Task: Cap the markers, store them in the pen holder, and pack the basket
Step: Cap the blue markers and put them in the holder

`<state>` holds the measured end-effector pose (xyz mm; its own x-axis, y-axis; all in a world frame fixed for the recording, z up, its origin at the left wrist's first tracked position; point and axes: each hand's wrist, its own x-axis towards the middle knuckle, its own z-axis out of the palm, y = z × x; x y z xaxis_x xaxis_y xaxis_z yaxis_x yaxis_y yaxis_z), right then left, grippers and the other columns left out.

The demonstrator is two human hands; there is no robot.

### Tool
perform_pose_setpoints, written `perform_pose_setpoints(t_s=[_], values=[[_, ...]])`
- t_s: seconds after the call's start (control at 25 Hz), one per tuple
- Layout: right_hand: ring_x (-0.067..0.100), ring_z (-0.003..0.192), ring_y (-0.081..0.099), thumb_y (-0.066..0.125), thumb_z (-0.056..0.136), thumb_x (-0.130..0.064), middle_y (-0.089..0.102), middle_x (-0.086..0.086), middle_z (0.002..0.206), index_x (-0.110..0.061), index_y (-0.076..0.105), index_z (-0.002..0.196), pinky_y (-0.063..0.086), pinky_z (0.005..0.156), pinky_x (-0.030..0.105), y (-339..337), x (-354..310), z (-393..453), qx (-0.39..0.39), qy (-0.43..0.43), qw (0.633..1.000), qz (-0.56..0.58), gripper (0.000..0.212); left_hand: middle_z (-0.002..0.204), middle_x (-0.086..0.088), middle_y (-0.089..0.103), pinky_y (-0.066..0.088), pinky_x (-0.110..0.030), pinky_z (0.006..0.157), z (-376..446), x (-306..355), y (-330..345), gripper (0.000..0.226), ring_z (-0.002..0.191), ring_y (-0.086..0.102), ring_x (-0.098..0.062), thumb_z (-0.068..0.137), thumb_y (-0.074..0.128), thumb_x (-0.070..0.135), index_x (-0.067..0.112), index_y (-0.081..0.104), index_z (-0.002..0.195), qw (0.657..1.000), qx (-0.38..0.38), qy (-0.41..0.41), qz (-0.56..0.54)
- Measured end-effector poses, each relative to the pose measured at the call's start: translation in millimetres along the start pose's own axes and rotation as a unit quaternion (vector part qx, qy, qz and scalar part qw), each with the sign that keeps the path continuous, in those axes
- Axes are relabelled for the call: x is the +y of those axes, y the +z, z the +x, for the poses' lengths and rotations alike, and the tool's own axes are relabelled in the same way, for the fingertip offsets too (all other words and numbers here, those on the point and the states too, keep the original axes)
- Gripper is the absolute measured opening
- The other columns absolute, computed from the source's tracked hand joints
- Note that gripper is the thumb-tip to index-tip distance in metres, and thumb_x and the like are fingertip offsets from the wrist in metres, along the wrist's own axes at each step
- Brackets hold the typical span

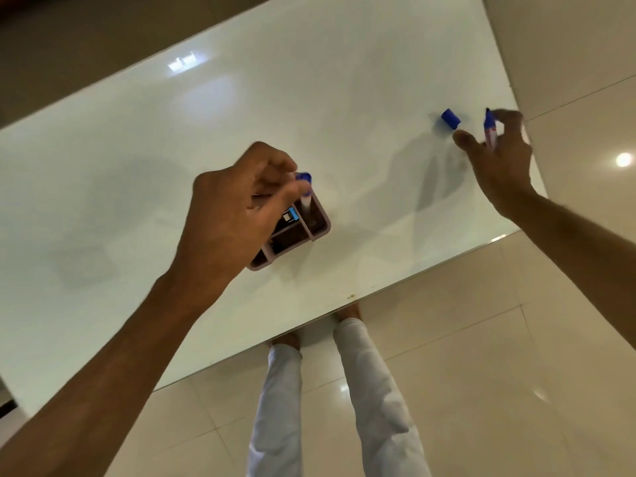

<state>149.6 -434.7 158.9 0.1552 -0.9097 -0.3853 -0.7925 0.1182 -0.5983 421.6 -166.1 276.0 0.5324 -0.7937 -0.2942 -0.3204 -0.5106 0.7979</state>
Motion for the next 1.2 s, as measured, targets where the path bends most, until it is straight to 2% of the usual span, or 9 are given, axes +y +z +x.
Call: perform_pose_setpoints(t_s=[0.12, 0.28, 0.4, 0.52, 0.64, 0.76, 0.92, 1.08, 1.2], values=[[0.024, 0.089, 0.063, 0.066, 0.092, -0.051, 0.067, 0.004, 0.105, -0.021, 0.051, 0.135, 0.045, 0.075, 0.031, 20.1, -19.4, 20.7, -0.008, -0.074, 0.99, -0.121, 0.055, 0.092, 0.023, 0.079, 0.062, -0.016, 0.077, -4.8, 0.7, -9.9, 0.016, 0.09, 0.078, 0.004, 0.099, 0.073, 0.047, 0.034, 0.068, 0.108, 0.999, 0.044, -0.019, -0.017], [0.042, 0.099, 0.063, 0.056, 0.1, -0.031, 0.066, 0.021, 0.116, -0.009, 0.056, 0.125, 0.039, 0.071, 0.037, 34.5, -44.3, 26.0, -0.01, -0.096, 0.966, -0.239, 0.033, 0.091, 0.01, 0.082, 0.065, -0.025, 0.081, -14.7, 4.1, -14.0, 0.011, 0.091, 0.081, -0.008, 0.104, 0.068, 0.036, 0.026, 0.07, 0.108, 0.992, 0.054, -0.037, -0.105], [0.032, 0.094, 0.07, 0.071, 0.093, -0.039, 0.076, 0.017, 0.103, -0.008, 0.072, 0.11, 0.049, 0.073, 0.038, 27.1, -79.2, -1.7, -0.076, -0.092, 0.985, -0.128, 0.035, 0.09, 0.003, 0.083, 0.065, -0.024, 0.077, -21.4, 11.8, -8.1, 0.009, 0.088, 0.083, -0.014, 0.105, 0.068, 0.03, 0.022, 0.071, 0.107, 0.982, 0.052, -0.061, -0.171], [0.015, 0.075, 0.071, 0.084, 0.081, -0.051, 0.08, -0.002, 0.087, -0.023, 0.08, 0.094, 0.054, 0.069, 0.03, 11.6, -118.2, -69.7, -0.164, -0.126, 0.978, 0.02, 0.031, 0.098, -0.001, 0.084, 0.066, -0.026, 0.078, -22.9, 22.8, 1.2, 0.019, 0.088, 0.083, -0.019, 0.104, 0.068, 0.032, 0.021, 0.071, 0.118, 0.961, -0.012, -0.131, -0.243], [0.006, 0.053, 0.058, 0.084, 0.082, -0.053, 0.075, -0.01, 0.074, -0.027, 0.079, 0.092, 0.045, 0.05, 0.017, 2.0, -134.6, -137.3, -0.213, -0.198, 0.957, 0.003, 0.028, 0.108, -0.005, 0.083, 0.067, -0.031, 0.082, -23.0, 32.2, 12.2, 0.035, 0.092, 0.083, -0.021, 0.103, 0.064, 0.033, 0.018, 0.068, 0.135, 0.94, -0.113, -0.169, -0.274], [0.002, 0.052, 0.05, 0.081, 0.088, -0.043, 0.059, -0.014, 0.058, -0.021, 0.076, 0.088, 0.036, 0.05, 0.011, -0.6, -142.0, -169.4, -0.195, -0.237, 0.951, -0.042, 0.023, 0.105, -0.009, 0.083, 0.067, -0.035, 0.085, -25.4, 34.5, 16.8, 0.039, 0.094, 0.083, -0.019, 0.092, 0.07, 0.031, 0.014, 0.073, 0.127, 0.947, -0.111, -0.141, -0.266], [0.007, 0.056, 0.053, 0.069, 0.099, -0.041, 0.066, -0.014, 0.071, -0.027, 0.069, 0.107, 0.042, 0.052, 0.019, -3.0, -155.1, -187.3, -0.224, -0.215, 0.951, 0.001, 0.016, 0.103, -0.006, 0.084, 0.066, -0.028, 0.08, -34.1, 28.6, 14.0, 0.029, 0.093, 0.083, -0.021, 0.093, 0.071, 0.03, 0.014, 0.074, 0.116, 0.91, -0.047, -0.179, -0.37], [0.008, 0.051, 0.045, 0.04, 0.112, -0.026, 0.061, -0.002, 0.072, -0.014, 0.062, 0.114, 0.041, 0.051, 0.024, -9.8, -156.6, -199.9, -0.279, -0.108, 0.946, 0.124, 0.025, 0.108, -0.003, 0.083, 0.062, -0.022, 0.076, -40.1, 21.7, 9.2, 0.018, 0.086, 0.08, -0.015, 0.105, 0.064, 0.028, 0.019, 0.077, 0.114, 0.852, 0.046, -0.232, -0.468], [0.001, 0.059, 0.06, 0.044, 0.113, -0.027, 0.063, -0.022, 0.069, -0.02, 0.064, 0.126, 0.043, 0.057, 0.011, -19.3, -156.6, -212.7, -0.289, -0.211, 0.933, 0.033, 0.025, 0.105, -0.005, 0.084, 0.061, -0.021, 0.07, -44.6, 18.8, 4.0, 0.02, 0.082, 0.08, -0.013, 0.102, 0.068, 0.03, 0.018, 0.076, 0.116, 0.816, 0.076, -0.259, -0.511]])
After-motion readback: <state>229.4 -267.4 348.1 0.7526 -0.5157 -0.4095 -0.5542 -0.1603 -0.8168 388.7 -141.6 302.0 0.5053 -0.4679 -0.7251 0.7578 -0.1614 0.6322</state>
